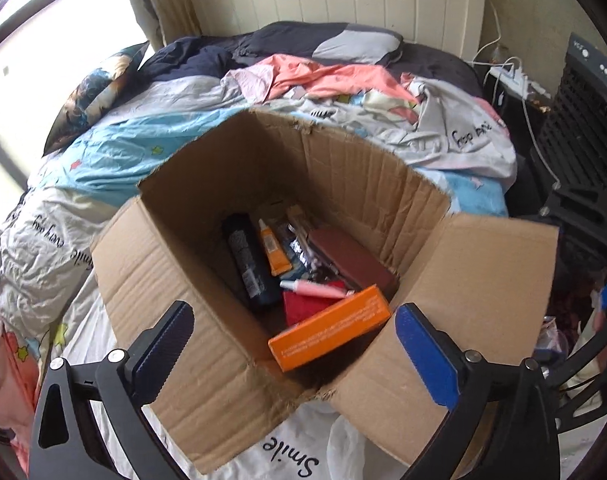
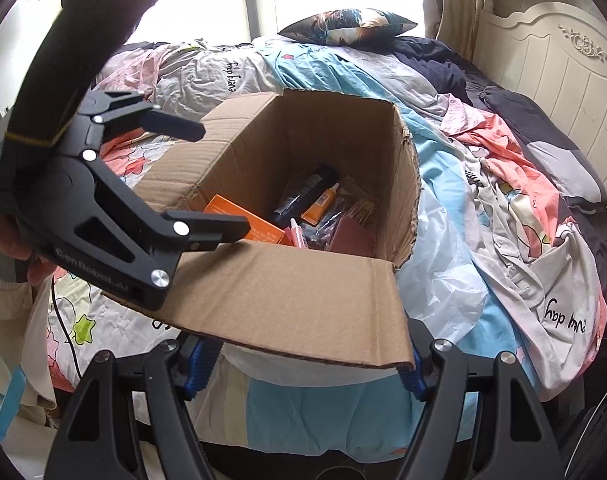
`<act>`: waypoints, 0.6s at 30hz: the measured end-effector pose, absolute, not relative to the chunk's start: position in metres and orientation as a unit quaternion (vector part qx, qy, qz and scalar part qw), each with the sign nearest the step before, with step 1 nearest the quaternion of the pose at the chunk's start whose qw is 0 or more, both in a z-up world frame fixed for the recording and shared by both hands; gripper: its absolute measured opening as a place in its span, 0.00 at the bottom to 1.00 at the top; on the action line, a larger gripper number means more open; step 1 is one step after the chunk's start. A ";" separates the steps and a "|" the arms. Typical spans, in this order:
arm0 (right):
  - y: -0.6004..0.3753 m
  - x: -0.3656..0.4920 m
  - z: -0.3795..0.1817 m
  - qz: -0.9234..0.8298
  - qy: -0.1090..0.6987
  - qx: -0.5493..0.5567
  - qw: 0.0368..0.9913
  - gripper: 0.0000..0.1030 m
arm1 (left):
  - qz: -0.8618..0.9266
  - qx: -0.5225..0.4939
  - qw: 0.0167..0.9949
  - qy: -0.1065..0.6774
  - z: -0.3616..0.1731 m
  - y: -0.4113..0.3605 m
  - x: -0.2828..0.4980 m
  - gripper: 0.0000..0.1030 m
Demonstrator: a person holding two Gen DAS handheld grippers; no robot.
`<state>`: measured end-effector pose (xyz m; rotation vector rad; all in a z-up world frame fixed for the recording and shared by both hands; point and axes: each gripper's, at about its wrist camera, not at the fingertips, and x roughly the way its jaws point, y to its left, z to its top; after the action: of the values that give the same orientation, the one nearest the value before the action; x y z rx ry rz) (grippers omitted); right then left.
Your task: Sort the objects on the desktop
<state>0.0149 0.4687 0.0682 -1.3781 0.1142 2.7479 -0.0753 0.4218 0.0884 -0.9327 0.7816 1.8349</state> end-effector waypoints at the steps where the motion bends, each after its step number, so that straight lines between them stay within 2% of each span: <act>1: 0.468 0.016 0.068 0.893 0.037 -0.447 0.032 0.68 | 0.744 -0.382 0.454 0.309 0.089 0.418 -0.076 1.00; 8: 0.462 0.022 0.063 0.891 0.047 -0.451 0.018 0.68 | 0.759 -0.414 0.436 0.251 0.090 0.380 -0.085 1.00; 18: 0.436 0.030 0.055 0.886 0.034 -0.463 0.001 0.68 | 0.763 -0.395 0.444 0.254 0.082 0.330 -0.052 1.00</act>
<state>0.0296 0.4364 0.0547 -1.4520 0.1060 2.7808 -0.0522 0.3300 0.0815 -0.9796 0.6291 1.8912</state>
